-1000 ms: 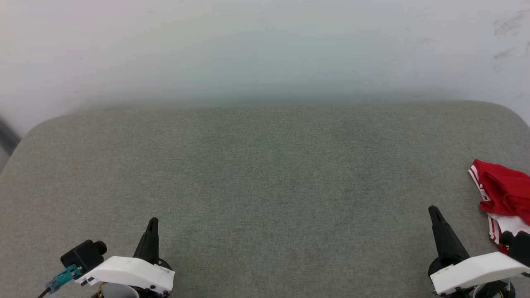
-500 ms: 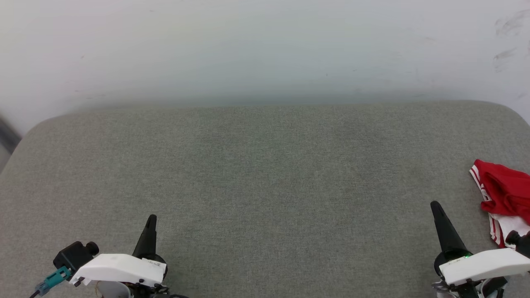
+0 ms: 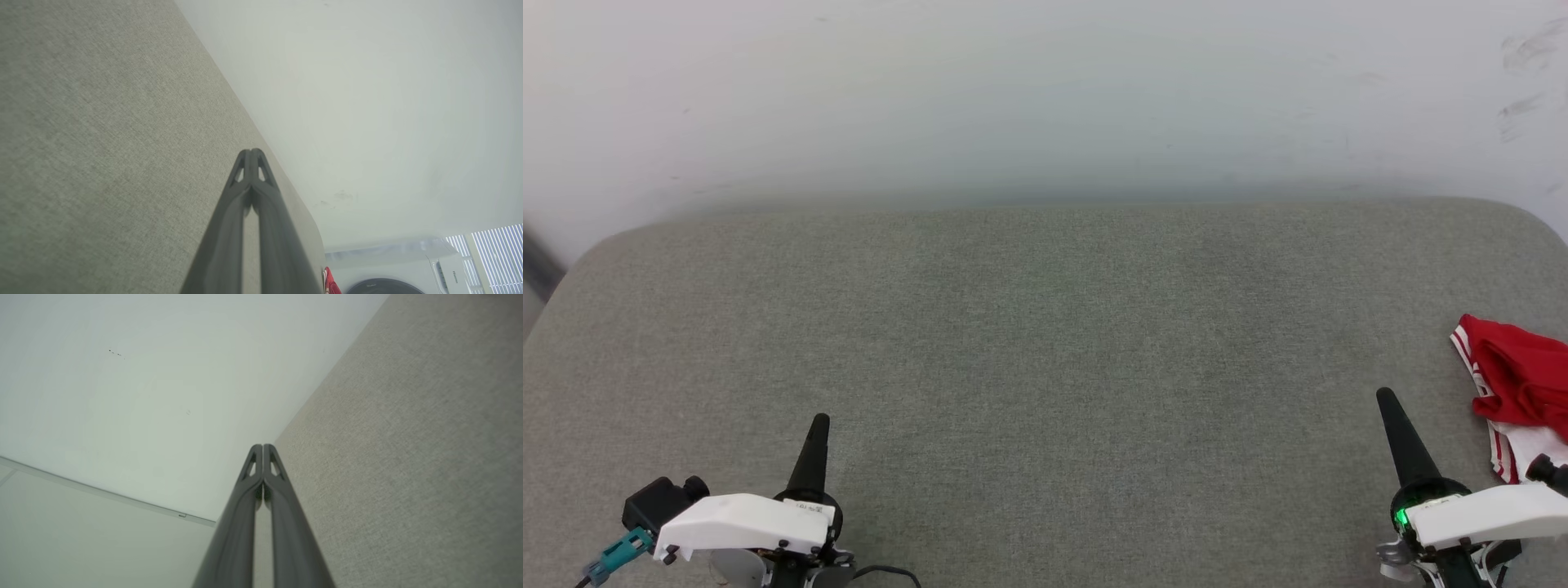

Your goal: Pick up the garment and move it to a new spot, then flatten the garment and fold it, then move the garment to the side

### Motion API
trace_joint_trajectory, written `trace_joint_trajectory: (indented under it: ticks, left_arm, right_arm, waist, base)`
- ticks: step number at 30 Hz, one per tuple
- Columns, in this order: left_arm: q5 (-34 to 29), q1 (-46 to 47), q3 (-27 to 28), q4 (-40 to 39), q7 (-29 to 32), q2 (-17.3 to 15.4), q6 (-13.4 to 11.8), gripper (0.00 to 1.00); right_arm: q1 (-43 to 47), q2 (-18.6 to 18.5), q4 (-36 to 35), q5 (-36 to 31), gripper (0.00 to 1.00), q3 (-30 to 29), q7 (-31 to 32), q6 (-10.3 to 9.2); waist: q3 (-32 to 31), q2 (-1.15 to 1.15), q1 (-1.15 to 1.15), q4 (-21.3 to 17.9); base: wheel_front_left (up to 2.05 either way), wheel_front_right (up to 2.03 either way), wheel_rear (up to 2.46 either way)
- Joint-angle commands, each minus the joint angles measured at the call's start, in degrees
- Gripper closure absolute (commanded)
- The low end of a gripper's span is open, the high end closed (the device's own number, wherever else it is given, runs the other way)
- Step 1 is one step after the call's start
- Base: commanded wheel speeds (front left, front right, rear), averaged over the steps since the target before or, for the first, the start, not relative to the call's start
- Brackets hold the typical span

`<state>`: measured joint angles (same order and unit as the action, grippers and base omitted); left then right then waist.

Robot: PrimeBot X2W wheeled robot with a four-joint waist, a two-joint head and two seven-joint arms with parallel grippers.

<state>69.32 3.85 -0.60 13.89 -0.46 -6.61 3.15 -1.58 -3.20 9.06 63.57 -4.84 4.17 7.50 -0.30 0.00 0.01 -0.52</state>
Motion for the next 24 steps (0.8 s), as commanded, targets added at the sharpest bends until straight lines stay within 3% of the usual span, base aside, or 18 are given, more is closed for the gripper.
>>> trace_joint_trajectory:
  ticks: [1, 24]
  left_arm:
    - [1.2, 1.3, 0.6, -0.4, 0.4, 0.1, 0.5, 1.0]
    - [11.4, 2.0, 3.8, -0.1, 3.5, 1.8, 2.4, 1.0]
  right_arm:
    - [-1.5, 0.1, -0.2, 1.6, 1.0, -0.1, 0.3, 0.0]
    - [-3.2, 0.2, 2.3, 14.3, 1.0, -0.9, 1.3, -0.01]
  waist:
    - [0.0, 0.0, 0.0, 0.0]
    - [0.2, 0.0, 0.0, 0.2]
  base:
    - [0.0, 0.0, 0.0]
    - [0.0, 0.0, 0.0]
